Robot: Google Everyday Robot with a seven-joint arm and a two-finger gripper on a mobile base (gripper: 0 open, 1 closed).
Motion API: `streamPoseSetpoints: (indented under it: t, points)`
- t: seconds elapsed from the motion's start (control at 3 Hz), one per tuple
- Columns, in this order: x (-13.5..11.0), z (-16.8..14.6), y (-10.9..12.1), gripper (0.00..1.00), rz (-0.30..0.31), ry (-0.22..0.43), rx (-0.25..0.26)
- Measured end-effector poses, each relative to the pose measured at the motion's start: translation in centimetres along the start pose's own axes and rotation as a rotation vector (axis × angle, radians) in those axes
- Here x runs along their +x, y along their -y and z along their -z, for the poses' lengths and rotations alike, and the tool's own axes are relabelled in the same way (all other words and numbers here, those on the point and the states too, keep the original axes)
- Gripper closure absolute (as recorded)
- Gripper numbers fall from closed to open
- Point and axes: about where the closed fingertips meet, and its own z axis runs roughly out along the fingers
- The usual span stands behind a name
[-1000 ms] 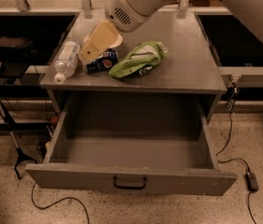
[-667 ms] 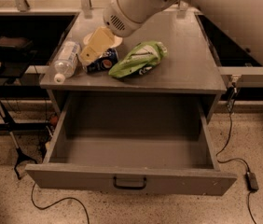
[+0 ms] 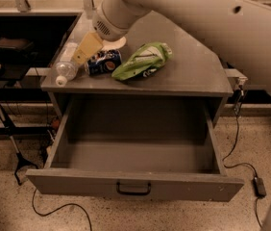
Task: Place pepsi can into top drawer
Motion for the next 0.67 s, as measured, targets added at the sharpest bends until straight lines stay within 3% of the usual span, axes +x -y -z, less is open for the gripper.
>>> streamPoseSetpoints:
  t: [0.67]
  points:
    - [0.2,-3.2,0.9,0.0,-0.065,-0.067,0.03]
